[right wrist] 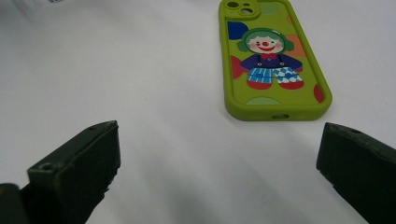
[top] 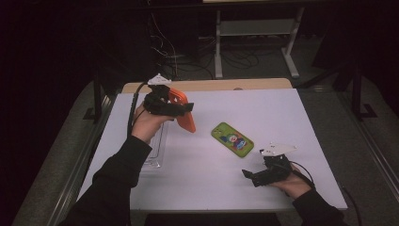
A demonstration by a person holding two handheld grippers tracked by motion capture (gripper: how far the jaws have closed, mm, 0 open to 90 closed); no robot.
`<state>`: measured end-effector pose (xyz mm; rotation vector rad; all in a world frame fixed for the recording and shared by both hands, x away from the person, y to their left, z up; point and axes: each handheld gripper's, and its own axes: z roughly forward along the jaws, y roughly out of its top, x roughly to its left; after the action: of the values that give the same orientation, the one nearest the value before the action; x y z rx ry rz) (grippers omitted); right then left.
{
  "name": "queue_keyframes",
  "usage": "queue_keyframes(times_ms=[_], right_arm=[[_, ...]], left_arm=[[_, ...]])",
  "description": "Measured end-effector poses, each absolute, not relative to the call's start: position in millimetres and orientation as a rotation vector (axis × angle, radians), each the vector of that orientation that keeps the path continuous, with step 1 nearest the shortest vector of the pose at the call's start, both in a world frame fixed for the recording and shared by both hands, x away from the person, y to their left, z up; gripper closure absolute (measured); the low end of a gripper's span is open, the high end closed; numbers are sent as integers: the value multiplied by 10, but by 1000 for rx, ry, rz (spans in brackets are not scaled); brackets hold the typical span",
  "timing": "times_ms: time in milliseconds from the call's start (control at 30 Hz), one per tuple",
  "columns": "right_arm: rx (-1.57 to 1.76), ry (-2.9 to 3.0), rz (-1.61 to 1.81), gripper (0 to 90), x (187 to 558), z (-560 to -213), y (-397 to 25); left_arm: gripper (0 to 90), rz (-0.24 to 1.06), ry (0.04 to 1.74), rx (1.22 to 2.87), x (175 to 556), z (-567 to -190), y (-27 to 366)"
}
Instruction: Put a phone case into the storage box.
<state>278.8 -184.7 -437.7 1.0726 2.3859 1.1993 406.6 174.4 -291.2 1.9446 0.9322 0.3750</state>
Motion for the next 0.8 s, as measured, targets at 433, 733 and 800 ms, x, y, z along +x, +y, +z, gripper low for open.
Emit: queue_keyframes(times_ms=[433, 733, 800], right_arm=[[1069, 2392, 1210, 0, 2788, -4377, -1850], [1064, 2391, 1224, 0, 2785, -4360, -1857], [1061, 2389, 1228, 0, 2785, -4358, -1859]], left_arm=[[144, 516, 1047, 1938, 4446, -2721, 2068], [144, 609, 1224, 1933, 4720, -2855, 2187], [144, 631, 1276, 1923, 4771, -2891, 2220]])
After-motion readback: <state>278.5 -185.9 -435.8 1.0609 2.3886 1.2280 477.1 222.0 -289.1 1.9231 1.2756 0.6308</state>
